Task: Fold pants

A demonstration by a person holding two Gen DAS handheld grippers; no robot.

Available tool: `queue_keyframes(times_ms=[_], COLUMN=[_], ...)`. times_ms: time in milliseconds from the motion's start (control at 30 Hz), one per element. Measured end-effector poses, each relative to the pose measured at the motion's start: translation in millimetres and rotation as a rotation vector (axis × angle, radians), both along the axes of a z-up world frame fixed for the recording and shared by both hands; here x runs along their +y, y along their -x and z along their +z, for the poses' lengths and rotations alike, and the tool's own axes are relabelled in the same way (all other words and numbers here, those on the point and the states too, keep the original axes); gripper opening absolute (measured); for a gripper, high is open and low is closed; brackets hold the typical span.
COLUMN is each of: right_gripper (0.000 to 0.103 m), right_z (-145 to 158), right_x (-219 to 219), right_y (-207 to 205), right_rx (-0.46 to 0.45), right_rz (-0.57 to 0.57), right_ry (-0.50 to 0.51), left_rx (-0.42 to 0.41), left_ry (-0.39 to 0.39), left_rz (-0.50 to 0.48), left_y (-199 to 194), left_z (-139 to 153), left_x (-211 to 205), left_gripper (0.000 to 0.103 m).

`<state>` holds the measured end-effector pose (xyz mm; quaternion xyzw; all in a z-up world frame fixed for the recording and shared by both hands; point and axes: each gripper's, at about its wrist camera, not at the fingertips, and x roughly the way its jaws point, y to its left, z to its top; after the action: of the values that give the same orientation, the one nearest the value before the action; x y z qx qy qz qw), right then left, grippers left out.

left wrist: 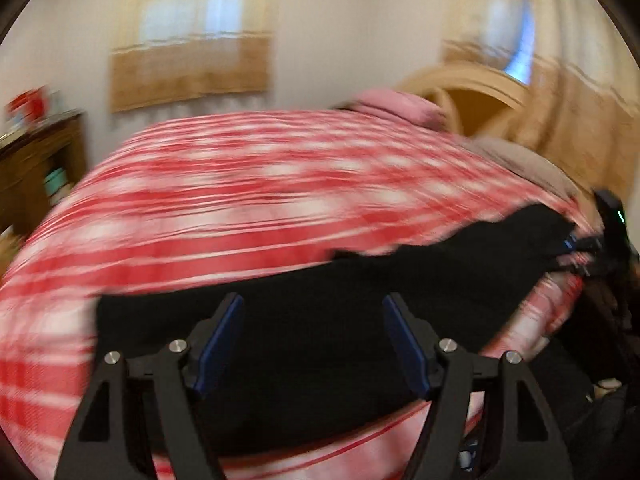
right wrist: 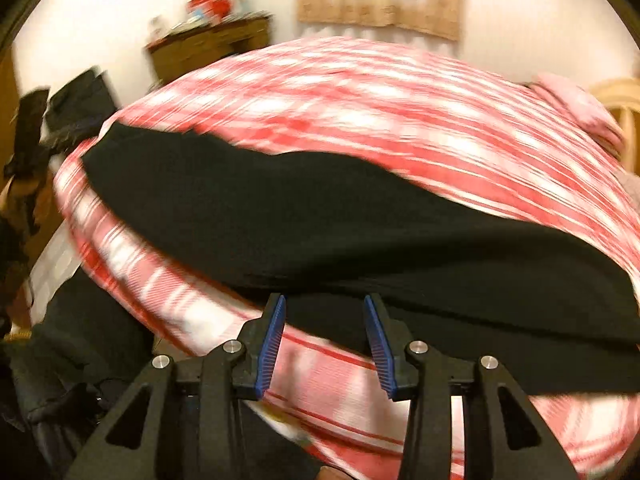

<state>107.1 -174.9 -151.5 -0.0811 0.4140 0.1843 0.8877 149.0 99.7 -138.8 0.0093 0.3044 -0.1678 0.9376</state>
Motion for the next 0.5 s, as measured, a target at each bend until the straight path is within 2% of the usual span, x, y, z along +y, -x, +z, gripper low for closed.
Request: queue_keyframes(times_ms=[200,267,367,500], right_gripper=[0.043,0.043,0.043,0.043], right_z=[17,16,13,10], right_x=[-86,-104,-123,-134], right_y=[-3,-3,0,10], right_rx=[-0.053,-0.056,-0.064,-0.087], right_rz=[-0.319,-0.393,-0.451,-0.474], right_ry=[-0.131,-0.153,-0.194,-0.217], left_rx=[0.034,0.042,0.06,0.089], left_ry=[-0.019,-0.044,-0.086,-0.123], left_rz=[-0.242,-0.306,-0.404,-0.472], left_y=[-24,-24,-21,-14], left_z=[0,0,-4,-14], left_x=[-110,-141,-185,-212], left_gripper=[0.073,0.073,0.073,0.072])
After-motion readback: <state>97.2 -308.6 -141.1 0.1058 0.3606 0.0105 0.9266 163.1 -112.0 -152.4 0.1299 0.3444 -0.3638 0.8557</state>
